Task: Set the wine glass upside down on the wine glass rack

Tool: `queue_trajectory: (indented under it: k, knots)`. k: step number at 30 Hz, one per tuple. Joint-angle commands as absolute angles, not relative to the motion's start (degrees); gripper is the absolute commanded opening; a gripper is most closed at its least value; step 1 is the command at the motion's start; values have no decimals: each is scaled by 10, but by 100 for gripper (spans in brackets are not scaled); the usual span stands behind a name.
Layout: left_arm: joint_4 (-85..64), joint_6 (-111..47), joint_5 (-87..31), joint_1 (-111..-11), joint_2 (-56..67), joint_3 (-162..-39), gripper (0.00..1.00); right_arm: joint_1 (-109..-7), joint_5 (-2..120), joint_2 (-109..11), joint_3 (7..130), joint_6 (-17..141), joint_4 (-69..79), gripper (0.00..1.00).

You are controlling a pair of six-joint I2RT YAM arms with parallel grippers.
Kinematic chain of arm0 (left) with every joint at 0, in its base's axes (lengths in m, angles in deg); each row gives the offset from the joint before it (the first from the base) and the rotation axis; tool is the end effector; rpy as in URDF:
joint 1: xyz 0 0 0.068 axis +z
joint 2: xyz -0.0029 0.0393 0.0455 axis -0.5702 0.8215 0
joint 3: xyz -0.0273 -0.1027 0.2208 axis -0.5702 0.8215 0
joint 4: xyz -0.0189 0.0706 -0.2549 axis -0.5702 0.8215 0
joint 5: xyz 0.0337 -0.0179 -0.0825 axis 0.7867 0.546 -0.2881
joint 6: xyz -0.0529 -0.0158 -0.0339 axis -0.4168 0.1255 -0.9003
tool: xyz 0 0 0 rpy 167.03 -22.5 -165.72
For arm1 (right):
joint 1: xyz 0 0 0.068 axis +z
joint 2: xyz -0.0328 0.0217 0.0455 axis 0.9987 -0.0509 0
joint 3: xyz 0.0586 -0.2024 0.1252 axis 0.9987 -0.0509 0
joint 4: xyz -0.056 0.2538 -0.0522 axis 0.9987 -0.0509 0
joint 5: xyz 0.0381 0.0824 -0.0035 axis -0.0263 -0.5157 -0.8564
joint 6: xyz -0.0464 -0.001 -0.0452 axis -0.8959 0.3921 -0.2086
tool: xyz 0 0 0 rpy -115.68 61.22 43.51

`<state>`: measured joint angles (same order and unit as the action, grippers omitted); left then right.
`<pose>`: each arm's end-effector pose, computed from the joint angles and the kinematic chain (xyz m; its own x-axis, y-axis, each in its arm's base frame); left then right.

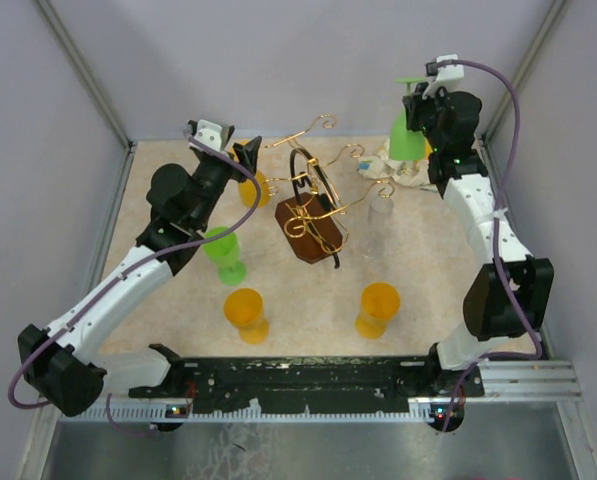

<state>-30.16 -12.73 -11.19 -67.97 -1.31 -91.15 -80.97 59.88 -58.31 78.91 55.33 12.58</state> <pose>0.2609 -0.1617 0.4020 0.2809 -0.0320 -0.9592 0.3862 0.9187 0.0824 0.3962 0.0480 0.3926 0.0358 0.0058 -0.9993 -0.2148 0.9767 -0.0020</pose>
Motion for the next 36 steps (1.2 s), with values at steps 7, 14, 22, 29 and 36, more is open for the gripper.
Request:
queue_trajectory:
  k: [7, 14, 22, 29, 36]
  knots:
    - [-325, -136, -117, -671, -6, -900, 64, -811, 542, -554, 626, 538, 412, 0]
    - [-326, -138, -127, -663, -1, -895, 65, -811, 491, -598, 574, 576, 547, 0]
    - [-324, -152, -150, -648, 0, -887, 65, -812, 448, -680, 553, 604, 687, 0]
    - [-333, -161, -162, -634, 1, -878, 65, -811, 404, -721, 559, 616, 728, 0]
    - [-332, -163, -167, -630, 7, -875, 65, -812, 357, -753, 576, 595, 730, 0]
